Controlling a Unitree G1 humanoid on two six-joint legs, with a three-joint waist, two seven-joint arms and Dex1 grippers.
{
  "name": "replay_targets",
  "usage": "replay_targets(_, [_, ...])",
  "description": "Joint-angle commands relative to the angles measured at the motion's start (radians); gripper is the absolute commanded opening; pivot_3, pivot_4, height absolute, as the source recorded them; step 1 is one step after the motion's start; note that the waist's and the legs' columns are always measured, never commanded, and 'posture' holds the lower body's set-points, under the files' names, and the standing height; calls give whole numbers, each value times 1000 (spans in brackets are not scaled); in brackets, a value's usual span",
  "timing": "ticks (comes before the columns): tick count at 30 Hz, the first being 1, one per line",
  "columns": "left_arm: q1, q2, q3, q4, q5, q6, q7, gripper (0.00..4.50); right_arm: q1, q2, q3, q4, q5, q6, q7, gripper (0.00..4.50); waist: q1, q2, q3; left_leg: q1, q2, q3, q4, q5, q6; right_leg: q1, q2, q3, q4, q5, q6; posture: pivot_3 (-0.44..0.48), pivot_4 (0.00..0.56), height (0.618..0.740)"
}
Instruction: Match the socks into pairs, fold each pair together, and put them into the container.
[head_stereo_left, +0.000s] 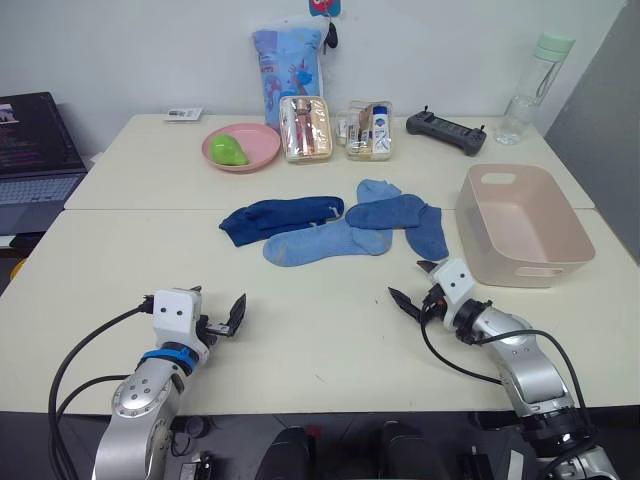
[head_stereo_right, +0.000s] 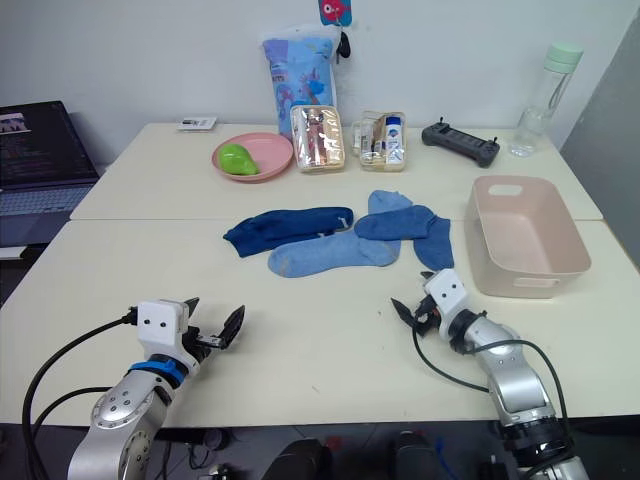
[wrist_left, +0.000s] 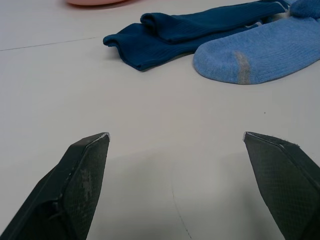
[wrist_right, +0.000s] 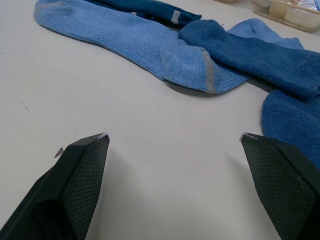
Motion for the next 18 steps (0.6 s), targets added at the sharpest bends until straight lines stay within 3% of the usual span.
replay_targets(1, [6, 29, -7, -28, 33, -43, -16, 4456, 0, 1, -21, -51, 14, -9, -3, 4500, 0, 0, 0, 0, 0, 0, 0, 0, 0, 0, 0, 0, 0, 0, 0, 0, 150, 740])
replay_targets(9, [7, -5, -27, -38, 100, -85, 42, 4456, -8, -4, -36, -59, 16, -1, -9, 4500, 1, 0, 0, 0, 0, 0, 0, 0, 0, 0, 0, 0, 0, 0, 0, 0, 150, 740])
replay_targets(11, [14, -4, -20, -40, 78, -79, 21, 4456, -7, -5, -33, -75, 19, 5, -1, 4500, 1, 0, 0, 0, 0, 0, 0, 0, 0, 0, 0, 0, 0, 0, 0, 0, 150, 740])
replay_targets(14, [60, -30, 24, -49, -80, -91, -79, 4456, 19, -8, -48, -98, 60, 14, 31, 4500, 0, 0, 0, 0, 0, 0, 0, 0, 0, 0, 0, 0, 0, 0, 0, 0, 150, 740])
replay_targets(18, [81, -27, 22, -67, -103, -75, -86, 4456, 22, -4, -54, -103, 53, 27, 11, 4500, 0, 0, 0, 0, 0, 0, 0, 0, 0, 0, 0, 0, 0, 0, 0, 0, 150, 740])
